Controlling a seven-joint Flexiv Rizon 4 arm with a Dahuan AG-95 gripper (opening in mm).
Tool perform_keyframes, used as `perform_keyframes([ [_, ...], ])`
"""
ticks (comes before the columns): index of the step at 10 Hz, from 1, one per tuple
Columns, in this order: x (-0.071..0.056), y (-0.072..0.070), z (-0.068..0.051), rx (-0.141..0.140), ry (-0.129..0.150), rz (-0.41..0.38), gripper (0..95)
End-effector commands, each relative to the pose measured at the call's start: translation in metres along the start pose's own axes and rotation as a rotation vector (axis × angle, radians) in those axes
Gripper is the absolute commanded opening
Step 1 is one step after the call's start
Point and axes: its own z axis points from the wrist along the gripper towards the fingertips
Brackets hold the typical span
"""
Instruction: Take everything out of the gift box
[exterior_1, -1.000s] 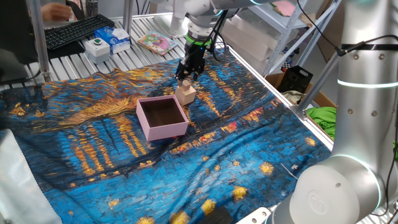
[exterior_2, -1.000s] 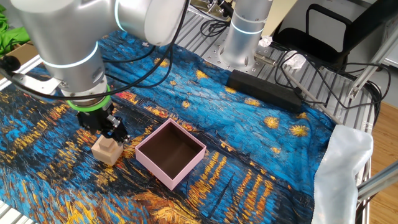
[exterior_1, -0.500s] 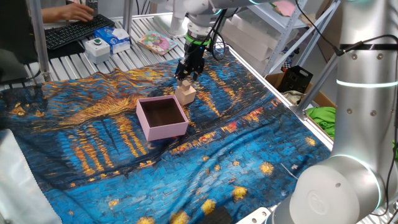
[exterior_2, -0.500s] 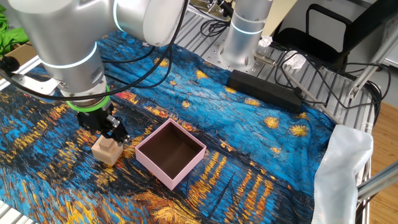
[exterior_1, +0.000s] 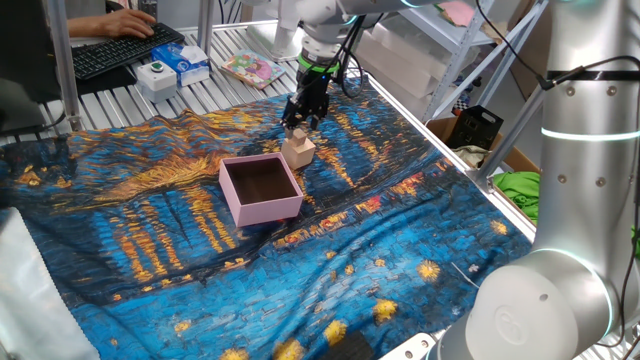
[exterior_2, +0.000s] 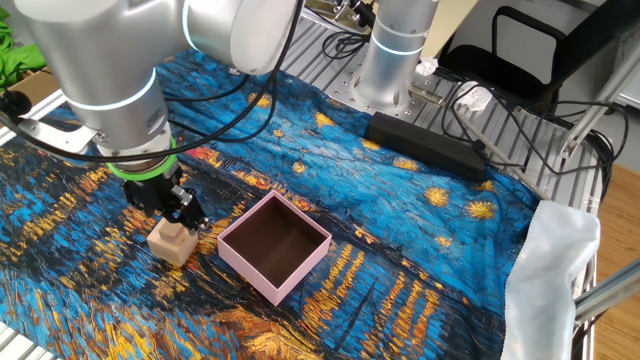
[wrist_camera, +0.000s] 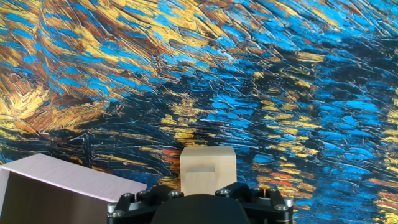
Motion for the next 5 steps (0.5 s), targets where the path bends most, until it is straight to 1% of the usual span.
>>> perform_keyframes([
  [1,0.001,0.000,0.000,0.001,-0.001,0.000,76.0],
  [2,0.038,0.136,-0.025,0.015,0.093,0.080,38.0],
  [3,0.042,0.144,-0.027,0.010,0.102,0.087,38.0],
  [5,0.046,0.154,-0.032,0.014,0.103,0.098,38.0],
])
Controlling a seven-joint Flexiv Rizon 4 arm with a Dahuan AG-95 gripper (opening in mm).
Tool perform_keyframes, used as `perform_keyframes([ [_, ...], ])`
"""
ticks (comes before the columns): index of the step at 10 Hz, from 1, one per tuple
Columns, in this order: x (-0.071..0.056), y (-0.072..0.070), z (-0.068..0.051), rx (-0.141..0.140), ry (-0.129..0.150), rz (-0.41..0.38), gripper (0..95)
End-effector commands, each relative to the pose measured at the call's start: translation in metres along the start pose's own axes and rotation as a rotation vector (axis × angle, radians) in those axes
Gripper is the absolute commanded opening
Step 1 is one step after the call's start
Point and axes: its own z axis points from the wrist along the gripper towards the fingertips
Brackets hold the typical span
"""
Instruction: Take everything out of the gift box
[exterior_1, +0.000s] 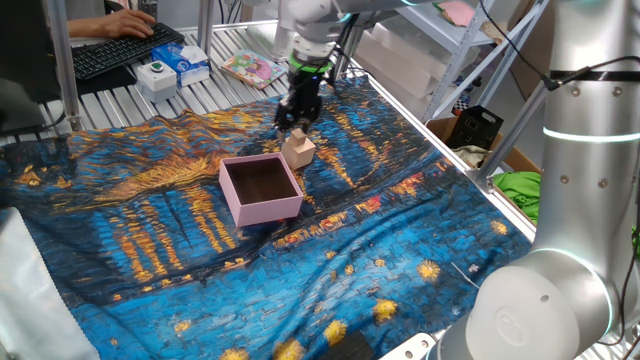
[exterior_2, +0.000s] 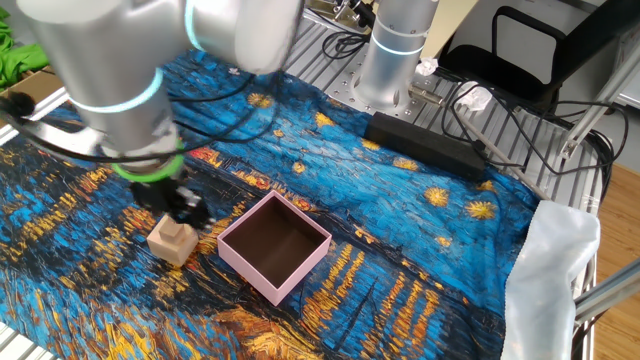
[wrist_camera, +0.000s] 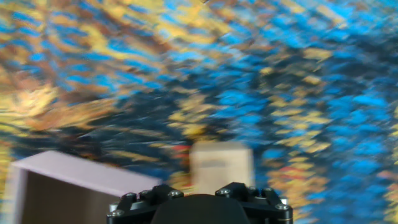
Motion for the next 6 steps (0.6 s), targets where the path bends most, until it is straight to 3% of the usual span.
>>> perform_keyframes([
  [1,0.038,0.106,-0.023,0.011,0.069,0.068,38.0],
  [3,0.046,0.119,-0.030,0.014,0.070,0.088,38.0],
  [4,0.048,0.121,-0.031,0.015,0.070,0.086,57.0],
  [6,0.052,0.124,-0.028,0.010,0.073,0.077,57.0],
])
